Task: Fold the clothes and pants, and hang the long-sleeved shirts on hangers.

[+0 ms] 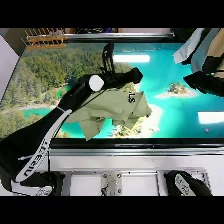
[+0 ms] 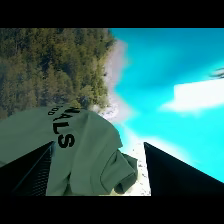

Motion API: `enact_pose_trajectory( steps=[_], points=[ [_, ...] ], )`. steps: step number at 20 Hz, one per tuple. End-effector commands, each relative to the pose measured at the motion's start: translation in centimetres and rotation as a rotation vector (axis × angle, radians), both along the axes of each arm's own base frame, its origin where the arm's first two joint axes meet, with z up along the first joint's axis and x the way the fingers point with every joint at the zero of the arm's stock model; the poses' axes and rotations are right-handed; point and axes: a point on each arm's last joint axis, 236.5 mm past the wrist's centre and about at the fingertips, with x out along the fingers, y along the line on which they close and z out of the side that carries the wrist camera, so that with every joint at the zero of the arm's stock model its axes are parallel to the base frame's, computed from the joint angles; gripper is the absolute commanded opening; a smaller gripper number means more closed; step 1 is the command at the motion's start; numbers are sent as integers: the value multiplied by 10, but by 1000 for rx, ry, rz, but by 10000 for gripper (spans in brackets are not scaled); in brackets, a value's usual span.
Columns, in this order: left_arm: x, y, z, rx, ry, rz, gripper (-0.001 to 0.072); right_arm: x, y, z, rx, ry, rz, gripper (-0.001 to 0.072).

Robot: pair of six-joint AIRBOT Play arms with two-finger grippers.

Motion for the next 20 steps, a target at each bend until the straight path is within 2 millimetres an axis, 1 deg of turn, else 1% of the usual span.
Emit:
enact_pose_trajectory(
  steps=[1,2,3,4,6,7,8,9,10,11,12,14,17,18,20],
  points=[
    [24,91,-28,189,94,54,679,-10,-8,-7,11,47,-1,624],
    [22,140,-42,283,123,106,678,-12,-5,-9,15,58,10,624],
    [13,190,-60,364,169,170,679,-13,-2,-10,18,65,20,625],
    [0,234,-75,416,214,233,679,-14,2,-12,19,72,31,624],
    [-37,315,-116,459,344,364,679,-16,9,-17,24,84,48,624],
    [-59,347,-138,449,425,436,679,-17,14,-19,26,91,61,623],
    [-79,373,-159,441,495,496,679,-17,19,-23,28,98,74,620],
    [-97,394,-177,427,550,551,679,-19,26,-26,30,107,92,568],
    [-107,406,-190,395,587,597,679,-20,33,-30,33,116,110,510],
    [-112,410,-200,354,601,619,679,-20,40,-34,35,125,129,485],
    [-112,410,-207,317,596,628,679,-21,47,-37,37,134,148,486],
    [-111,403,-221,256,613,631,679,-21,60,-42,40,149,184,485],
    [-115,392,-247,221,710,600,679,-21,75,-51,44,172,226,486],
    [-113,386,-252,197,734,581,679,-21,79,-54,45,181,237,485],
    [-104,371,-253,145,743,531,678,-21,84,-65,40,209,254,485]
  ],
)
